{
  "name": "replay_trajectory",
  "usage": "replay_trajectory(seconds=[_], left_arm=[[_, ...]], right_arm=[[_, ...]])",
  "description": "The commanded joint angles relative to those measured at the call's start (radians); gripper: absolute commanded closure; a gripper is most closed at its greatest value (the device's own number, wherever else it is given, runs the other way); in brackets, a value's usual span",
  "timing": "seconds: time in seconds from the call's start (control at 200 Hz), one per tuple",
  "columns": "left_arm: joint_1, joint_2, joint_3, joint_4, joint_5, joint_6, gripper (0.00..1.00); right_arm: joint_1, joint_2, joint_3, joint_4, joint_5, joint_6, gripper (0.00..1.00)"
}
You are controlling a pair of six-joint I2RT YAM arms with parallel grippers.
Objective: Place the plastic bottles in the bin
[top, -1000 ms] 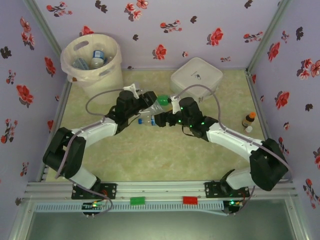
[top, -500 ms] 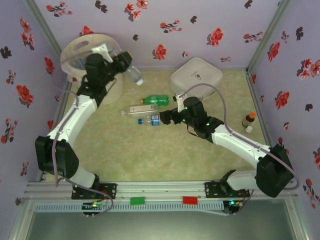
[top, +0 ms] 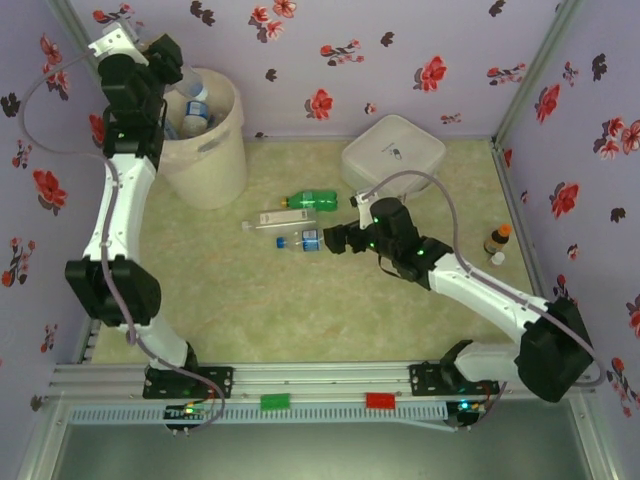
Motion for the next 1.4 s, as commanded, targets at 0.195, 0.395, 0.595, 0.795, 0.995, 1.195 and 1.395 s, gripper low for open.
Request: replay_trajectory(seconds=[0.195,0.395,0.595,0.795,0.995,1.195,1.395], left_arm=[[0.023,0.195,0.145,-0.09,-0.079,-0.079,0.57],[0.023,0.217,0.14,-0.143,-0.039,-0.101,0.0],[0.038,0.113,0.078,-0.162,-0.041,-0.008,0.0],[0.045,-0.112,-0.143,-0.033,-0.041,0.066,0.0],[0.043,-0.343,-0.336,-0.009,-0.01,0.077,0.0],[0.016,-0.553,-0.579,-0.074,0.164,-0.015,0.0],[-0.107,-0.734,-0.947,-0.038,0.181,-0.141,0.0]], right_arm=[[-0.006,-0.077,-0.037,-0.042,0.044,0.015,0.0],[-0.007,-0.088,-0.047,-0.047,0.048,0.009,0.0],[-0.006,-0.041,-0.009,-0.082,0.046,-0.039,0.0],[-0.007,0.073,0.04,-0.068,0.005,-0.057,0.0],[-0.006,0.197,0.116,-0.06,-0.062,-0.075,0.0],[-0.007,0.369,0.252,-0.111,-0.17,-0.134,0.0],[-0.007,0.558,0.431,-0.201,-0.256,-0.183,0.0]])
